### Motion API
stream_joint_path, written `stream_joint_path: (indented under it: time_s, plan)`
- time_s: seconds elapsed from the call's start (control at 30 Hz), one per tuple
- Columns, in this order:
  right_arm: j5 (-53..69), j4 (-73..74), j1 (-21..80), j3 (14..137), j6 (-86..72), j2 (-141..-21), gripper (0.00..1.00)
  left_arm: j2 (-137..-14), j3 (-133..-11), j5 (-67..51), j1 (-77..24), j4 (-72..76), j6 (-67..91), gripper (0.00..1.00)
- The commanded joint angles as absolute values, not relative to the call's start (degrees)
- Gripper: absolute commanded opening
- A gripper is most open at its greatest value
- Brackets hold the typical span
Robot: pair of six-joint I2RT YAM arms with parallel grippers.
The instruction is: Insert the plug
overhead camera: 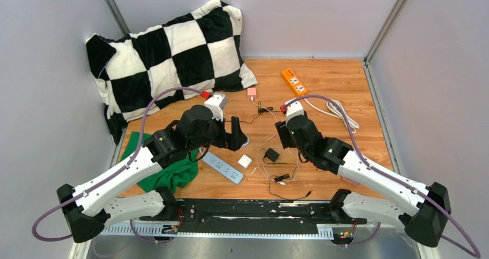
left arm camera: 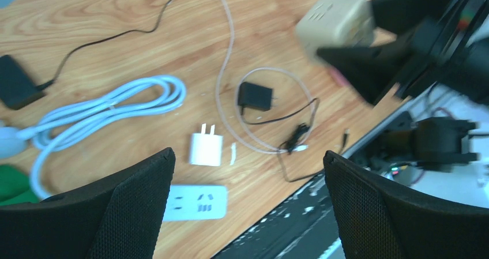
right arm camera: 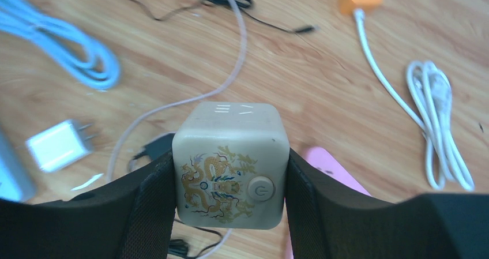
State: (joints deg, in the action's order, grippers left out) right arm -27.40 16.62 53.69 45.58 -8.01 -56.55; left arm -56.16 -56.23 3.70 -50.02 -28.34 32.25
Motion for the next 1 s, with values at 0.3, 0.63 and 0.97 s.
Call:
stream_joint_path:
  time_s: [0.3, 0.63, 0.97]
  plan:
    - [-17.33, 26.06, 30.2, 45.31, -10.33, -60.9, 0.0, -47.66, -50.47, 11.32, -50.27, -34.2, 18.64, 1.0]
    - [-12.37, 26.59, 22.96, 43.7, -7.6, -61.35, 0.0, -40.95, -44.93, 16.19, -50.24, -33.68, 13.15, 1.0]
    - [-13.63, 28.56, 20.95, 44.52, -7.01, -65.61, 0.0, -40.0, -44.06, 15.82, -50.26, -33.58, 12.75, 1.0]
